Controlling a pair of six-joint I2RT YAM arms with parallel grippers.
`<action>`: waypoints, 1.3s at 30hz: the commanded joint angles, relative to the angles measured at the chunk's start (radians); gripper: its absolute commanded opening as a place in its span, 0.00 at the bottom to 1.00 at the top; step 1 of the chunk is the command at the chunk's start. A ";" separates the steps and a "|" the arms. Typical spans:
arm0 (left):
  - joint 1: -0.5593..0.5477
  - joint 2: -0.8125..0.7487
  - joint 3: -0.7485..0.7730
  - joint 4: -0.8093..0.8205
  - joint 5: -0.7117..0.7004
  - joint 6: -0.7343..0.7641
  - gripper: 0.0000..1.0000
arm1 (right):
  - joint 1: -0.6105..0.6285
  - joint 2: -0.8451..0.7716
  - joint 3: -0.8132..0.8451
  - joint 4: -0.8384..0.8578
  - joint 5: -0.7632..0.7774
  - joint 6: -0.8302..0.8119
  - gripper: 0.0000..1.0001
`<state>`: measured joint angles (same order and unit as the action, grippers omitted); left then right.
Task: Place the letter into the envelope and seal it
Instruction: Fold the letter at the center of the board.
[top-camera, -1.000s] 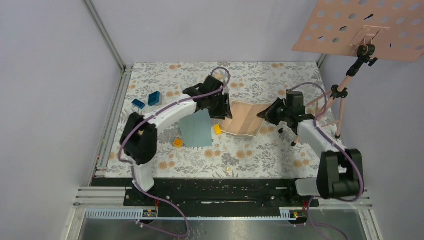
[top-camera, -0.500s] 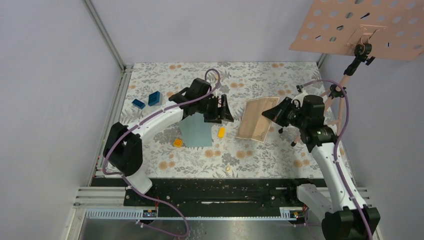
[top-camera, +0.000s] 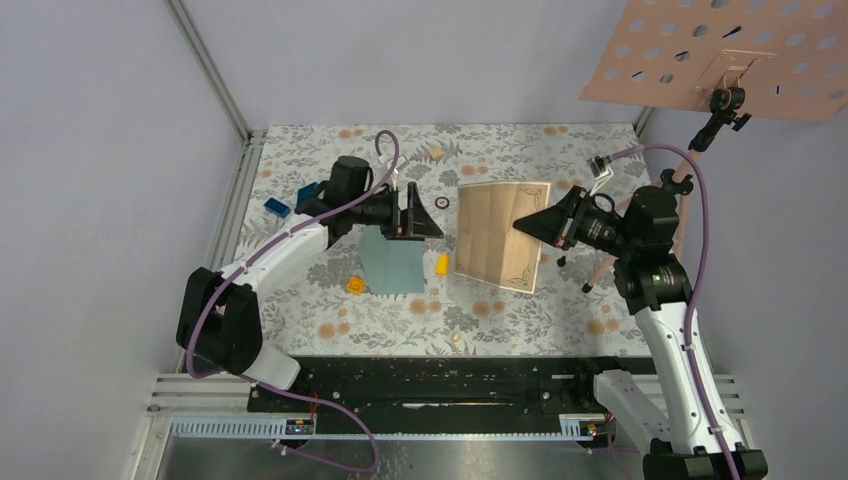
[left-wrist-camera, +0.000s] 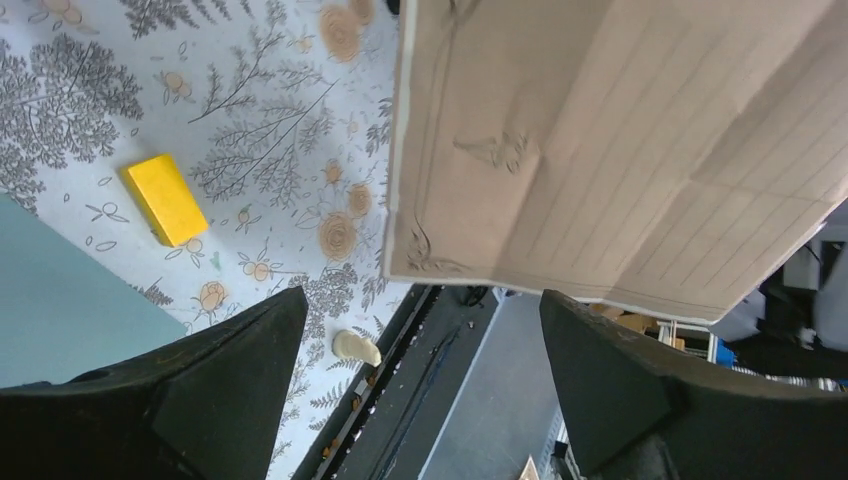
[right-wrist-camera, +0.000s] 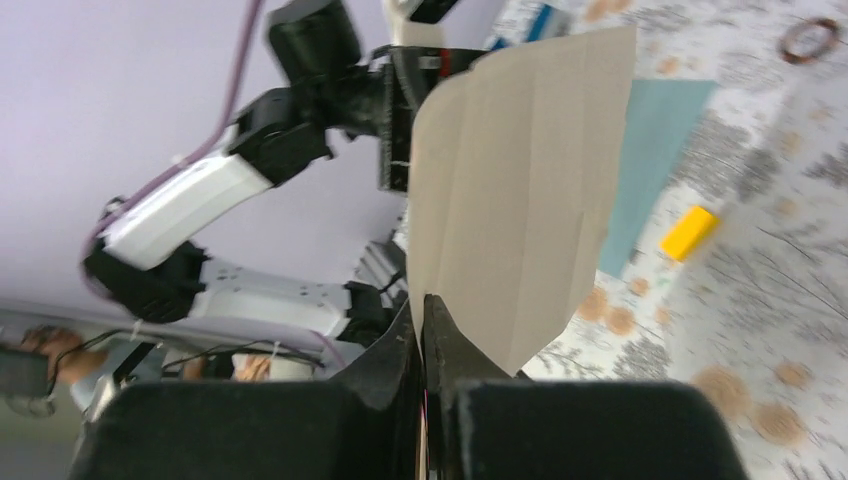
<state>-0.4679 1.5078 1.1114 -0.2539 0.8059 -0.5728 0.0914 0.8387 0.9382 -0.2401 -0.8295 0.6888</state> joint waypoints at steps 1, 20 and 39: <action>0.032 -0.053 -0.029 0.180 0.206 0.008 0.90 | -0.001 -0.021 -0.001 0.275 -0.211 0.163 0.00; 0.002 -0.002 -0.095 0.131 0.024 -0.054 0.88 | -0.012 0.690 0.279 -0.620 0.530 -0.429 0.00; -0.197 0.356 0.030 0.336 -0.102 -0.371 0.79 | 0.072 0.603 0.128 -0.454 0.599 -0.285 0.41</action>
<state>-0.6556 1.8206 1.0649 -0.0170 0.7277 -0.8661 0.1276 1.4891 1.0931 -0.7528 -0.2256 0.3523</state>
